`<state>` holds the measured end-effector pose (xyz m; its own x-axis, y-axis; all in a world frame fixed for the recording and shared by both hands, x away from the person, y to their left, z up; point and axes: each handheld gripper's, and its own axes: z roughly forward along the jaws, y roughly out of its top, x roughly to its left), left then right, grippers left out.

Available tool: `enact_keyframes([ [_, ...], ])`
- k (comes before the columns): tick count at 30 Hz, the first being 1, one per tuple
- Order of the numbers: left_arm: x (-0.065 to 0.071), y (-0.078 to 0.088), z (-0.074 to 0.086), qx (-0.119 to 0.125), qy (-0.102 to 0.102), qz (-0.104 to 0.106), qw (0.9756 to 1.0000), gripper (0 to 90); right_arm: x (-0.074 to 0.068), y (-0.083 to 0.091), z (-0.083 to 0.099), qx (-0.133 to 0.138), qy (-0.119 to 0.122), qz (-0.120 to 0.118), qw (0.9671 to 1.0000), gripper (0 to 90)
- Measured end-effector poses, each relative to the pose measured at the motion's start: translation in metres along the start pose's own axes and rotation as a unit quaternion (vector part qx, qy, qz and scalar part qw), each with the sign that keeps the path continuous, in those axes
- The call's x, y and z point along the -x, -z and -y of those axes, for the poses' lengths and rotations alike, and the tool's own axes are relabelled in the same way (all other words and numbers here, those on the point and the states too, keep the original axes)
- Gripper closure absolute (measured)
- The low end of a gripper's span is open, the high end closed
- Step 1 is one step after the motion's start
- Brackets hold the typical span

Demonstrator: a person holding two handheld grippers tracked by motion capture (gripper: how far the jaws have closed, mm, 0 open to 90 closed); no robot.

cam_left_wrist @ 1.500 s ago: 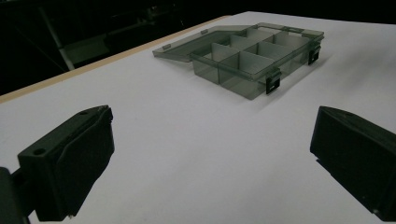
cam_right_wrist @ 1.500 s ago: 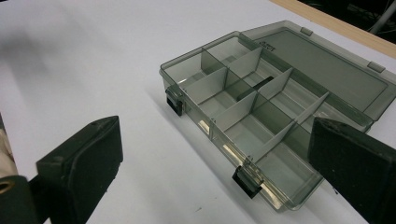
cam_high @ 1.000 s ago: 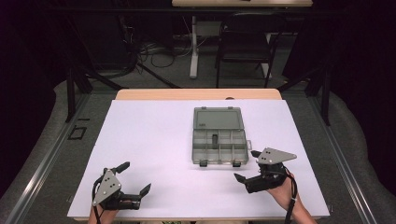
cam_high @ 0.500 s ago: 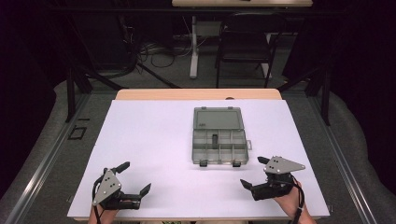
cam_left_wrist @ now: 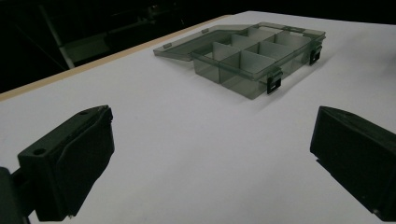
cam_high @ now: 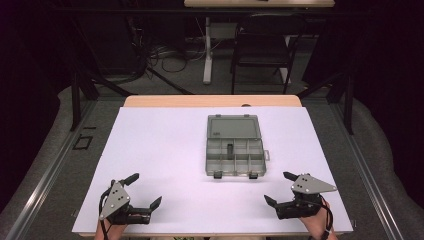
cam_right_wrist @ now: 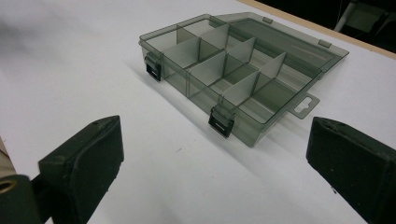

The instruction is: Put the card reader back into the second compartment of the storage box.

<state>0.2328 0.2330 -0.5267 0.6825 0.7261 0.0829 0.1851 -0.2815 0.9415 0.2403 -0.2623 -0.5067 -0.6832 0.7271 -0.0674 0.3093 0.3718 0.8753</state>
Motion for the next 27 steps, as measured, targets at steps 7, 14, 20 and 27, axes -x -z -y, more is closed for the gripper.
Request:
enact_keyframes([
  [7, 0.0, 0.0, 0.001, -0.002, -0.002, 0.001, 1.0, 0.0, -0.001, 0.0, 0.009, -0.002, -0.001, 0.003, 1.0, 3.6],
  [14, 0.0, -0.001, 0.002, -0.006, 0.0, 0.003, 1.0, 0.0, 0.0, 0.004, 0.016, 0.003, -0.009, 0.014, 0.9998, 3.7],
  [20, 0.001, -0.001, 0.002, -0.008, 0.0, 0.004, 1.0, 0.0, 0.001, 0.005, 0.019, 0.002, -0.01, 0.019, 0.9998, 3.7],
  [27, 0.001, -0.003, 0.002, -0.009, 0.0, 0.006, 0.9999, 0.0, 0.003, 0.006, 0.021, 0.003, -0.01, 0.018, 0.9998, 3.2],
])
